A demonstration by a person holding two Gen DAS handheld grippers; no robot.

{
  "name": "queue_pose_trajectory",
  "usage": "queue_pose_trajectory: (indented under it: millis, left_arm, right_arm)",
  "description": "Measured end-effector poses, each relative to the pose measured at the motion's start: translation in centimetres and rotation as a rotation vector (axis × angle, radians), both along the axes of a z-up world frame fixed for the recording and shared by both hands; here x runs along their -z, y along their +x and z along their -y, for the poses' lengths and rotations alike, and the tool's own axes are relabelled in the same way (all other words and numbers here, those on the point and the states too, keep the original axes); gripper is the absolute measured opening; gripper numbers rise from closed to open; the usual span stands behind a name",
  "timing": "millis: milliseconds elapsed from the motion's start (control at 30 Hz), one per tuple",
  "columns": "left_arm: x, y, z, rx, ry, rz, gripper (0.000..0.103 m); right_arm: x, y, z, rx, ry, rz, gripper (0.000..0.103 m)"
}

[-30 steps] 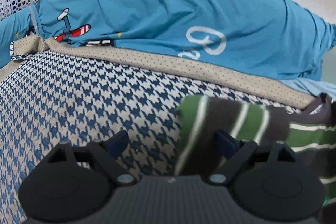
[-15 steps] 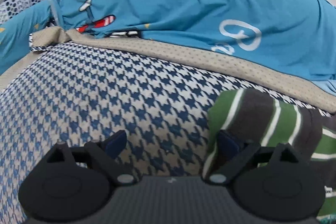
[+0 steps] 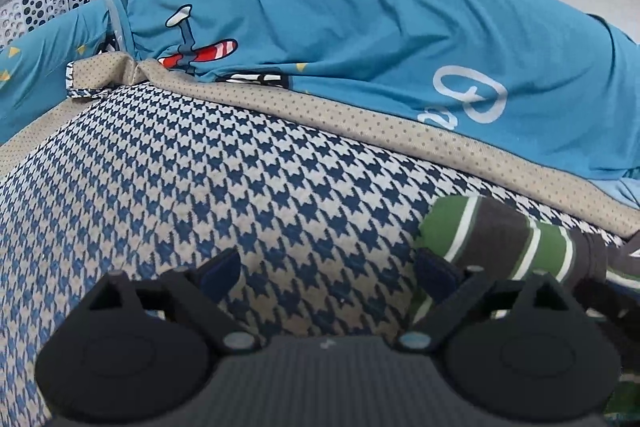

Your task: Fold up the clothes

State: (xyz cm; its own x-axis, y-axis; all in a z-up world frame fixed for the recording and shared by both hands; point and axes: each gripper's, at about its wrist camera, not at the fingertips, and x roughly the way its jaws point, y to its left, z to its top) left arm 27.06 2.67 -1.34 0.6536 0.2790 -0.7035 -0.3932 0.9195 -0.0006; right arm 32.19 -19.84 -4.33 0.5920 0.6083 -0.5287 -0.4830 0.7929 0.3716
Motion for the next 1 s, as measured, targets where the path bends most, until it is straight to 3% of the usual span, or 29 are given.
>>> queue_pose_trajectory:
  millis: [133, 200, 267, 633, 800, 900, 933, 1000]
  left_arm:
    - [-0.6, -0.5, -0.7, -0.004, -0.007, 0.011, 0.093]
    - [-1.0, -0.8, -1.2, -0.010, -0.015, 0.020, 0.093]
    - [-1.4, -1.1, -1.7, -0.017, -0.020, 0.032, 0.093]
    - [-4.9, -3.9, -7.1, -0.092, -0.046, 0.124, 0.095]
    - [-5.5, -5.6, -9.6, -0.127, -0.034, 0.144, 0.095]
    - [-5.7, -6.3, -11.0, -0.159, -0.014, 0.155, 0.096]
    - [-5.7, -6.4, -11.4, -0.167, -0.009, 0.156, 0.096]
    - [-5.7, -6.3, -11.7, -0.159, -0.022, 0.155, 0.097]
  right_arm:
    - [0.6, -0.6, -1.5, -0.012, -0.019, 0.020, 0.026]
    - [0.5, -1.0, -2.3, -0.019, -0.023, 0.042, 0.012]
    - [0.1, -1.6, -3.0, -0.025, -0.013, 0.064, 0.009]
    - [-3.1, -6.3, -10.1, -0.143, 0.061, 0.187, 0.008]
    - [-2.9, -7.9, -13.7, -0.207, 0.129, 0.170, 0.008]
    - [-2.2, -8.8, -15.8, -0.278, 0.133, 0.156, 0.014]
    - [-1.9, -9.0, -16.7, -0.311, 0.096, 0.145, 0.029]
    - [-1.3, -9.3, -17.5, -0.355, 0.060, 0.126, 0.035]
